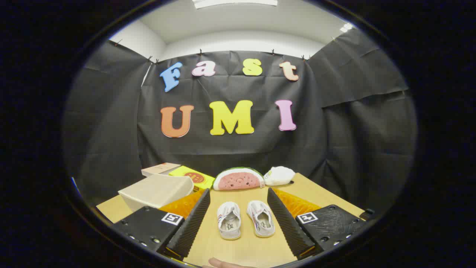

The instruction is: Open the storage box then place both shoes into the box .Put the left shoe in first, then the right shoe, with the right side of both shoes facing outward in a uniform manner.

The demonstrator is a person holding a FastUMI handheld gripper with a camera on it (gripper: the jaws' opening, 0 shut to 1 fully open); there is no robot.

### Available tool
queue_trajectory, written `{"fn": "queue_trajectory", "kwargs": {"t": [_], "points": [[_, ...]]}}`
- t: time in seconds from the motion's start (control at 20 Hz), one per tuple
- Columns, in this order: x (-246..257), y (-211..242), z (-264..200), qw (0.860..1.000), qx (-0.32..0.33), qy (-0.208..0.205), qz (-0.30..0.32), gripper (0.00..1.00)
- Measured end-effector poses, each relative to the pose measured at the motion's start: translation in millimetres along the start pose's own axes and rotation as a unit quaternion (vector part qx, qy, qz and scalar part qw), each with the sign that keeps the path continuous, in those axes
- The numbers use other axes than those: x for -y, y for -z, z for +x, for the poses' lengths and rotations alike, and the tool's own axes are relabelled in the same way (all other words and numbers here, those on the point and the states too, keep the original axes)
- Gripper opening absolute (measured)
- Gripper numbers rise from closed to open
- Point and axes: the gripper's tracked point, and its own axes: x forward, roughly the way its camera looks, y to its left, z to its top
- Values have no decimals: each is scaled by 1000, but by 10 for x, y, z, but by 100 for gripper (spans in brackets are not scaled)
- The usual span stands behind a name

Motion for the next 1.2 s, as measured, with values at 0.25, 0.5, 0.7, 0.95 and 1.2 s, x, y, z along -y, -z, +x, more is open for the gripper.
{"fn": "queue_trajectory", "kwargs": {"t": [0.25, 0.5, 0.7, 0.95, 1.2], "points": [[-17, -16, 11, 1000, -1, -6, -8, 95], [43, -49, 7, 1000, -9, -4, 12, 95], [100, -63, 93, 1000, -10, 2, 7, 95], [-89, 5, 416, 998, -42, -42, 30, 95], [-513, 100, 980, 987, -104, -112, 55, 96]]}}
